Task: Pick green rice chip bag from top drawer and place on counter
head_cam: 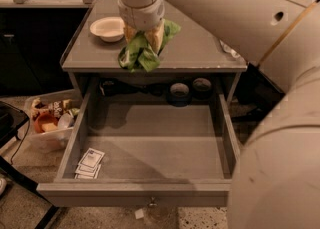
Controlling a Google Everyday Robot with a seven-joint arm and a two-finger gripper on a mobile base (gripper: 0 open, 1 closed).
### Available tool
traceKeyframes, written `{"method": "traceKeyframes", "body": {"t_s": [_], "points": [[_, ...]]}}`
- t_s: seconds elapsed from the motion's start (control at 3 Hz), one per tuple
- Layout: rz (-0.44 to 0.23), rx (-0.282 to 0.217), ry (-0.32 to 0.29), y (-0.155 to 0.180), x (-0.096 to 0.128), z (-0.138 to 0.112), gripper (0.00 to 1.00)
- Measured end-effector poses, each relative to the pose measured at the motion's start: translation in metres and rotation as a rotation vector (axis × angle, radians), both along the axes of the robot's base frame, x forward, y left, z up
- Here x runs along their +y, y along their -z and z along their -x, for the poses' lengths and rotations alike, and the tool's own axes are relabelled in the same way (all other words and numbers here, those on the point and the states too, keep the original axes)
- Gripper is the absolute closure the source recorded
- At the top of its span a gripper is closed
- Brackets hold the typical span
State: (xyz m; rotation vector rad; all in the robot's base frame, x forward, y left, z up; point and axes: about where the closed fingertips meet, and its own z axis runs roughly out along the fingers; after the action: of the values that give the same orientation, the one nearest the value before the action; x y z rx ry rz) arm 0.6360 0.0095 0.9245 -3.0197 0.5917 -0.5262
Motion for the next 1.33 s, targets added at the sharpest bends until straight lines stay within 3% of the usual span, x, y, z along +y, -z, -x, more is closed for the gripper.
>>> {"method": "traceKeyframes", "body": {"t_s": [0.33, 0.67, 1.0, 1.33], "points": [[-0.066, 0.036, 0.014, 0.0, -0.021, -0.038, 1.0], [-0.245, 0.085, 0.076, 0.022, -0.041, -0.074, 1.0], [-0.43, 0.048, 0.17, 0.011, -0.065, -0.103, 1.0], [-0.555, -0.021, 0.244, -0.009, -0.083, -0.117, 1.0]]}}
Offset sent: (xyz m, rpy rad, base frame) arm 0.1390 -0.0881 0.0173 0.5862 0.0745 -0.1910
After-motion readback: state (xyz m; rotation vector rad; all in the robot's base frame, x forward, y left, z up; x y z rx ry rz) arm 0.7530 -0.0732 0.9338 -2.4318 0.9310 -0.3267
